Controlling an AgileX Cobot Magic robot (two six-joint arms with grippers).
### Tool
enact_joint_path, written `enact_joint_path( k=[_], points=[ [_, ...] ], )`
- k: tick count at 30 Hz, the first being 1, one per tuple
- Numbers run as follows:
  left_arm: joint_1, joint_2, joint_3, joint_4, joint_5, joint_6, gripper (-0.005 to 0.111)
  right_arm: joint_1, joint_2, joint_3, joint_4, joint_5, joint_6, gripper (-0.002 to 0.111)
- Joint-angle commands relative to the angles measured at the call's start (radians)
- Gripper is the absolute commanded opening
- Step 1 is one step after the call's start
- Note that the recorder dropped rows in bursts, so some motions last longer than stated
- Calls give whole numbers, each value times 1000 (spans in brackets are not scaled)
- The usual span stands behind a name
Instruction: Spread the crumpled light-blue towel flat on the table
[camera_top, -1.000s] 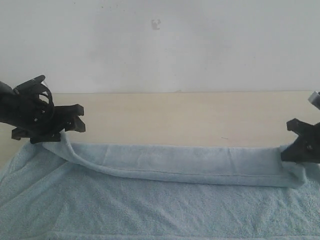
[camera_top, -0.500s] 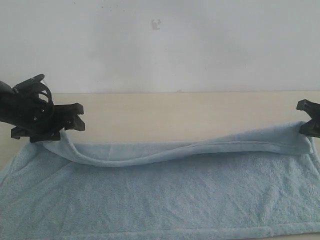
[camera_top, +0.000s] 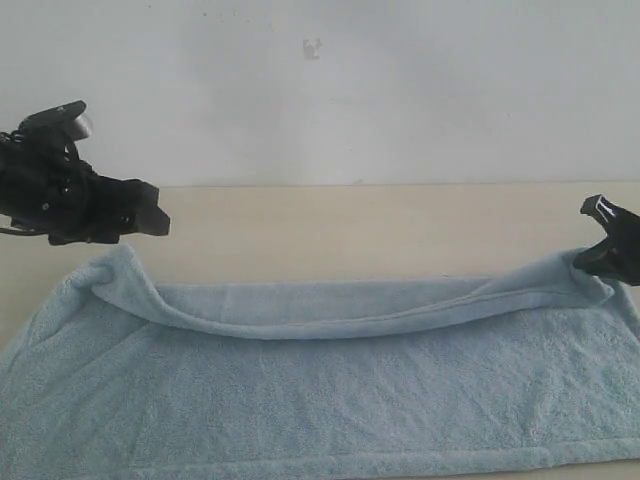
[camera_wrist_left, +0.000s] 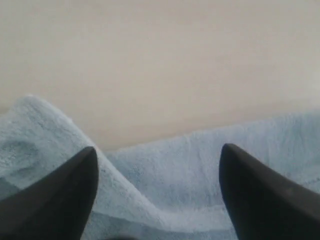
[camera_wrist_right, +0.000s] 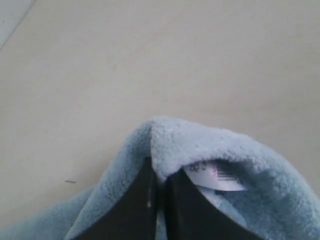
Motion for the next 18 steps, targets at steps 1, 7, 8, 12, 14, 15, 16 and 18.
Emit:
enact_joint_path(
  k=[1, 7, 8, 12, 14, 15, 16, 18],
  points=[
    [0, 4, 15, 49, 113, 15, 64, -2, -2, -6, -11, 77, -4, 1],
    [0, 3, 45, 40, 206, 17, 50, -2, -36, -6, -105, 197, -28, 40],
    [0, -1, 45, 36, 230, 17, 47, -2, -48, -6, -119, 208, -28, 45],
    [0, -38, 45, 79, 320, 15, 34, -2, -138, -6, -185, 223, -17, 52],
    [0, -72, 45, 182, 318, -57, 29, -2, -200, -6, -256, 223, 1, 51],
    [0, -92, 45, 235, 313, -109, 28, -2, -225, -6, -293, 220, 28, 51],
    [0, -111, 45, 310, 309, -184, 27, -2, -260, -4, -355, 207, 86, 51],
    [0, -149, 49, 464, 311, -324, 27, -2, -302, -4, -487, 201, 223, 51]
  ],
)
